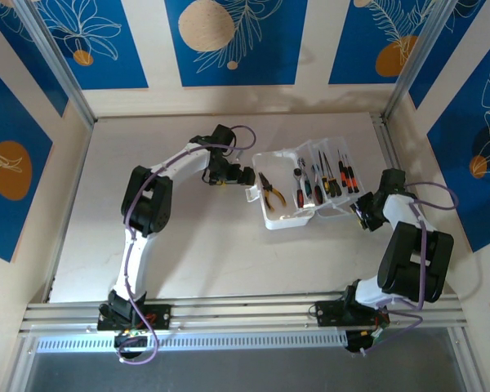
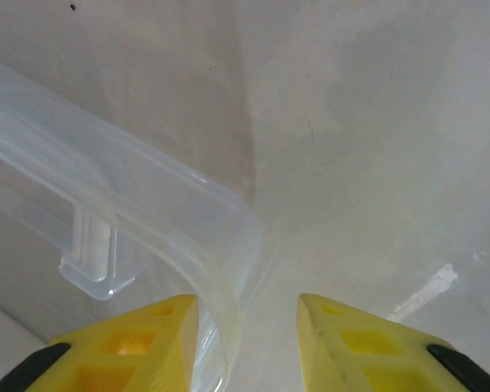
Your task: Pack the tool kit
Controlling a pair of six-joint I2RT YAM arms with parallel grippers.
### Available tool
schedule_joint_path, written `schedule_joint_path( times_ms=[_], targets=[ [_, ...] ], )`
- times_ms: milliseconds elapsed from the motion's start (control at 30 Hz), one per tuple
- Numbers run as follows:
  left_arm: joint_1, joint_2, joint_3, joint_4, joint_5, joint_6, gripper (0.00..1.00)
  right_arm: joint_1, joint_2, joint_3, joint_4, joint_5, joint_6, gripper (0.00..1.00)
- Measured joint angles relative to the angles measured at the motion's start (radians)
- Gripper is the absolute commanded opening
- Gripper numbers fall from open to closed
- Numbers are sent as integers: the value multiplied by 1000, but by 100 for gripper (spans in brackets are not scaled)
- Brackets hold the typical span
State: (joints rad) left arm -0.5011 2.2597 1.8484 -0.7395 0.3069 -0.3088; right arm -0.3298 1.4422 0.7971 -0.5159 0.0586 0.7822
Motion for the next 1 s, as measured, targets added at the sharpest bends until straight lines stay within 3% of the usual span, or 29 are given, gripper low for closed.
schedule_joint_path(
  times_ms=[33,167,200,533,1000],
  targets=[
    [0,0,0,0,0,0,100,0,8,3,0,5,-3,33],
    [0,0,0,0,0,0,100,3,32,22,11,-2,-6,3],
    [0,0,0,0,0,0,100,3,33,24,18,0,2,0],
    [-1,1,0,3,6,-4,100,37,4,39,3,57,32,0],
    [-1,10,0,18,34,-23,100,268,-177,142,-172,403,-14,0]
  ],
)
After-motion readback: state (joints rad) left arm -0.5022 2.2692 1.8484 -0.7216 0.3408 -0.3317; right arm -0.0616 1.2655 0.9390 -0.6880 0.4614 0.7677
